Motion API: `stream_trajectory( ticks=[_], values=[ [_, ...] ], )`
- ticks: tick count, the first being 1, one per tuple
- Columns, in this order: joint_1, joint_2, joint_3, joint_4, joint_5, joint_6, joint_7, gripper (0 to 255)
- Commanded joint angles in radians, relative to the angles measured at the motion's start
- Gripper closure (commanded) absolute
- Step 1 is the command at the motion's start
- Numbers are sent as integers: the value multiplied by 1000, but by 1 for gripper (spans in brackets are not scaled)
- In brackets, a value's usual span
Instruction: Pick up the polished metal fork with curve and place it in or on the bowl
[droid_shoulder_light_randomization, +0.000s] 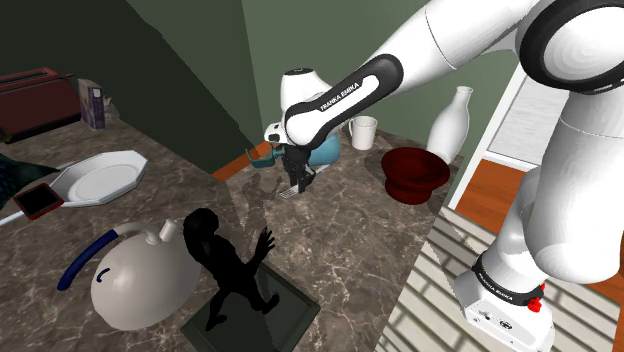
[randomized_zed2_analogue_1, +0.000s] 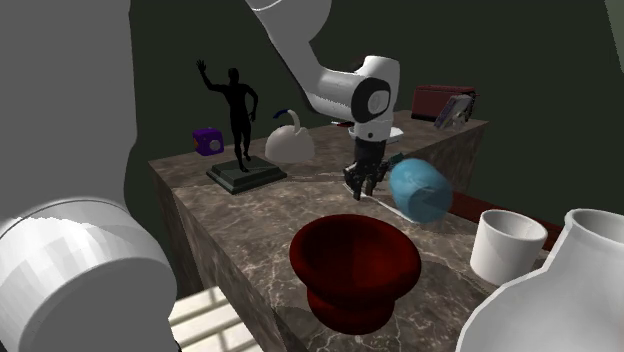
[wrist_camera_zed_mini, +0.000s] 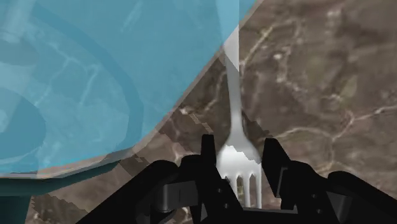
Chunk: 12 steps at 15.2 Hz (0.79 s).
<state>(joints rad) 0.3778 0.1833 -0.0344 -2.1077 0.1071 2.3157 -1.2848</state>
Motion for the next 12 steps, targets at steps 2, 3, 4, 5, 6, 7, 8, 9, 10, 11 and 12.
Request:
stream_trajectory(
  ticks=[2,3,4,5,6,7,8,9,10,11,12],
  values=[
    [1,2,1,-5,0,-4,1,255],
    [1,2,1,-5,0,-4,1,255],
    [1,2,1,-5,0,-3,1,255],
    [1,2,1,-5,0,-3,1,255],
    [1,2,1,-5,0,-4,2,255],
    [1,4,1,-2,0,-4,2,255],
    [0,5,0,-3,0,-2,0,255],
    [0,-3,0,1,-1,-14,1,255],
    [0,-11,0,5,-3,-26,3,255],
    [1,-18,-1,10,-4,-39,5,255],
    [1,-25,-1,15,-5,-51,6,255]
  ],
)
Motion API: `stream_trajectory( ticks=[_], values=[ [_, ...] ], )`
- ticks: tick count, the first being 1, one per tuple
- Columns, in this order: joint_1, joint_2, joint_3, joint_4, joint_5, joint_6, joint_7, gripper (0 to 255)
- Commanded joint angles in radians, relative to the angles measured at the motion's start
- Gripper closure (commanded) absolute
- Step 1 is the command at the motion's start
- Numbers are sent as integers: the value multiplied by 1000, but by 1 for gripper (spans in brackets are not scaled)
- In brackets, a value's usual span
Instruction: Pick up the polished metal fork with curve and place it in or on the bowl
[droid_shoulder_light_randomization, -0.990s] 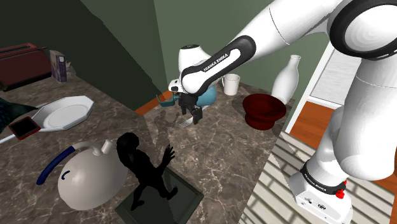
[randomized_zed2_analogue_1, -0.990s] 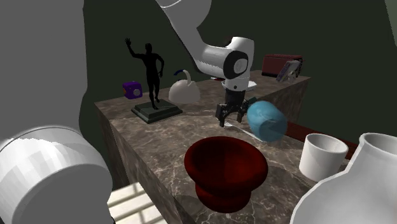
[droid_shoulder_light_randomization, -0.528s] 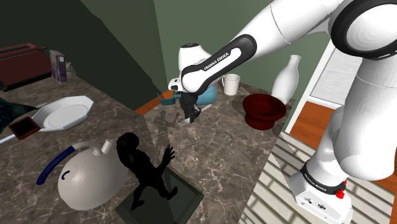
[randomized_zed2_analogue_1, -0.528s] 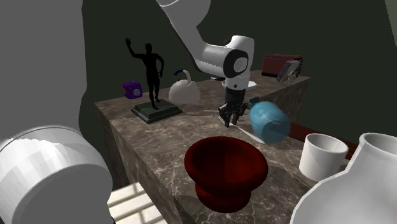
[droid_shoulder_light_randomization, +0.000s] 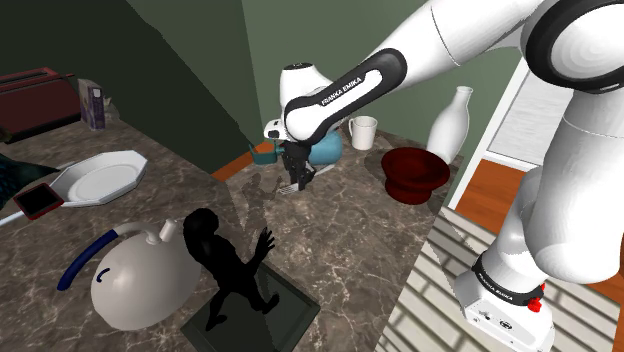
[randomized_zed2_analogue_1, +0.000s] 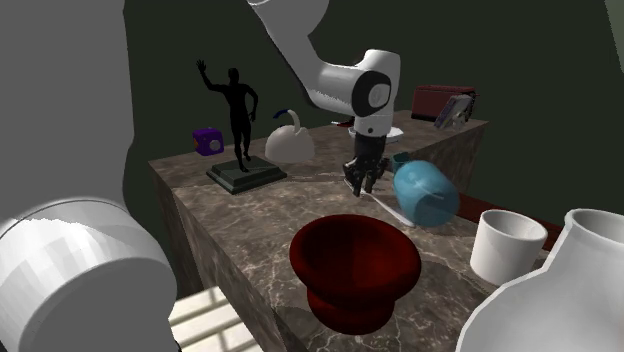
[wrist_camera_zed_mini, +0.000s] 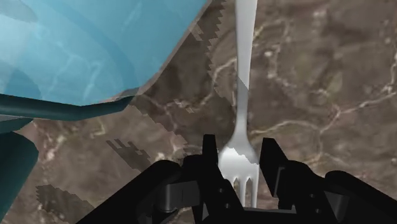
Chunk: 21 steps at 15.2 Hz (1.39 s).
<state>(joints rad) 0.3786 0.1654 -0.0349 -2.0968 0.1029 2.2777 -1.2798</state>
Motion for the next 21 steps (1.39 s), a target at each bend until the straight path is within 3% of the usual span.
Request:
stream_trajectory(
  ticks=[1,21],
  values=[
    [0,-15,-1,9,-3,-25,3,255],
    [-1,-120,-4,157,-21,-277,28,255]
  ],
)
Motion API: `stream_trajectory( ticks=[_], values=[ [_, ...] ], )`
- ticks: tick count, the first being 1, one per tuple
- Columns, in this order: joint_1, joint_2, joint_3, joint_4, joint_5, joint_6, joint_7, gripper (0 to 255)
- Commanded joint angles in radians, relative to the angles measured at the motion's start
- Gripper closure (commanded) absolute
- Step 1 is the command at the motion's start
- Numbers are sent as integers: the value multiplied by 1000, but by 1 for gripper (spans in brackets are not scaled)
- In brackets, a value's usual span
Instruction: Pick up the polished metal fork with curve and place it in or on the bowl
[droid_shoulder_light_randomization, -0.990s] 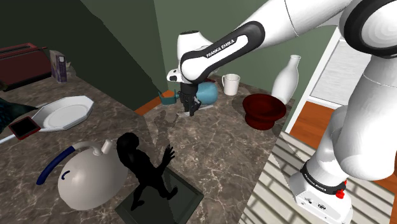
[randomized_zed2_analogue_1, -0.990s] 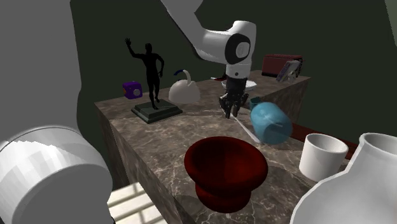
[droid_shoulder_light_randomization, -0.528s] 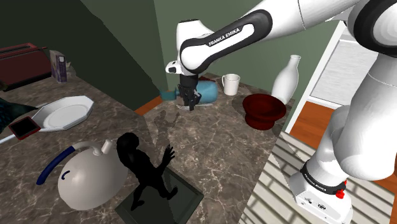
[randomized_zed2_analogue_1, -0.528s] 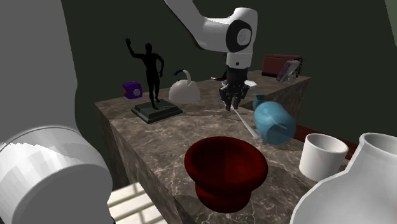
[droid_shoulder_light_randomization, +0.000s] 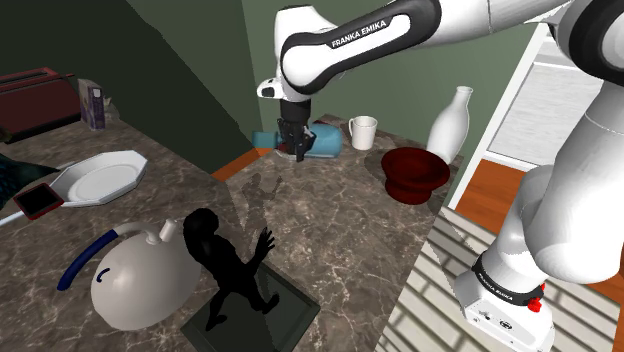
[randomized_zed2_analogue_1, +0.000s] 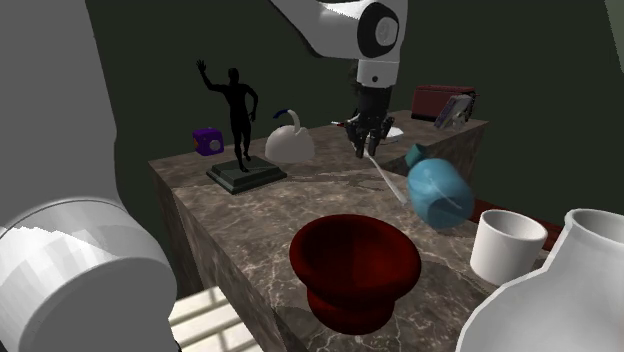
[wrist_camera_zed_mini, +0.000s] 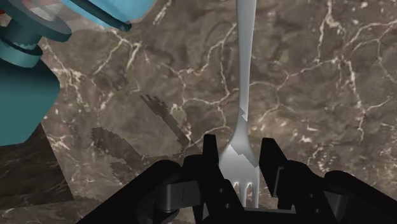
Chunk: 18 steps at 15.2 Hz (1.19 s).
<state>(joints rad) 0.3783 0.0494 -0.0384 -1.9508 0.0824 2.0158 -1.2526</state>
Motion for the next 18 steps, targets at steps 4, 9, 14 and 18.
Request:
stream_trajectory(
  ticks=[4,9,14,18],
  values=[
    [-1,-15,-1,51,-3,-66,5,255],
    [-6,-59,-6,46,-6,-105,-2,255],
    [-33,-234,-35,-149,-18,-89,-54,255],
    [-59,-371,-63,-283,-38,-94,-97,255]
  ],
)
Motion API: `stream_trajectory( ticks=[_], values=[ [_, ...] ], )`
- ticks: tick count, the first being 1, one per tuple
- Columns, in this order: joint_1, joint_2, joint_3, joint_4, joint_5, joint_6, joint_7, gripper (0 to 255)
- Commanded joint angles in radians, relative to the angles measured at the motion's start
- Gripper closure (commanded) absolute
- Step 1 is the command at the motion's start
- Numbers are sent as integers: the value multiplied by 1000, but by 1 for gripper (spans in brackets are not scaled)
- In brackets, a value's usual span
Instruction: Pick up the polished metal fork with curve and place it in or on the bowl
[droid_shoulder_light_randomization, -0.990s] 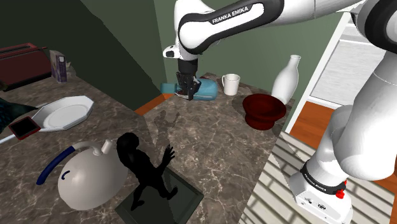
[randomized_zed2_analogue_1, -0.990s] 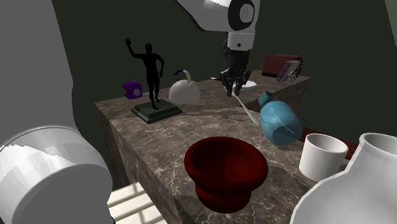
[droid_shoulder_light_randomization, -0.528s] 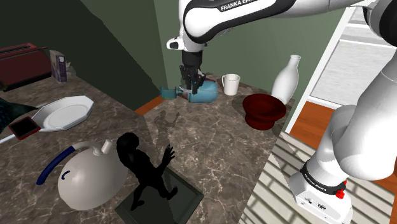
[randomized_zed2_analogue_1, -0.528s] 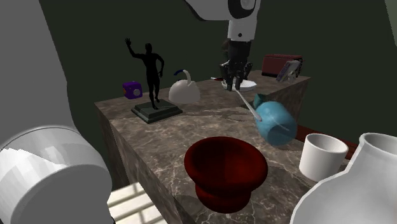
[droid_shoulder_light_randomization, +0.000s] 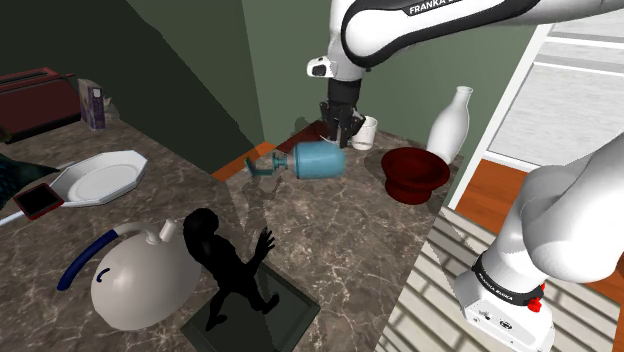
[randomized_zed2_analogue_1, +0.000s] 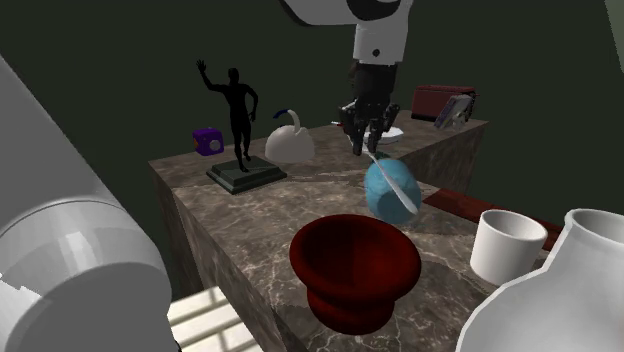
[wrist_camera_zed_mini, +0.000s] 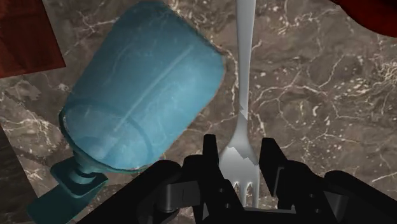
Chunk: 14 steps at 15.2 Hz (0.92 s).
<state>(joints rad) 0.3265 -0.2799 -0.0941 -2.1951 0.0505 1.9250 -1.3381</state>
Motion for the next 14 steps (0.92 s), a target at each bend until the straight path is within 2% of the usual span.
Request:
stream_trajectory(
  ticks=[1,8,14],
  values=[
    [-14,-75,-15,-69,-12,-7,-23,255],
    [-76,-311,-78,-252,-72,-62,-106,255],
    [-150,-504,-144,-364,-146,-144,-193,255]
  ],
)
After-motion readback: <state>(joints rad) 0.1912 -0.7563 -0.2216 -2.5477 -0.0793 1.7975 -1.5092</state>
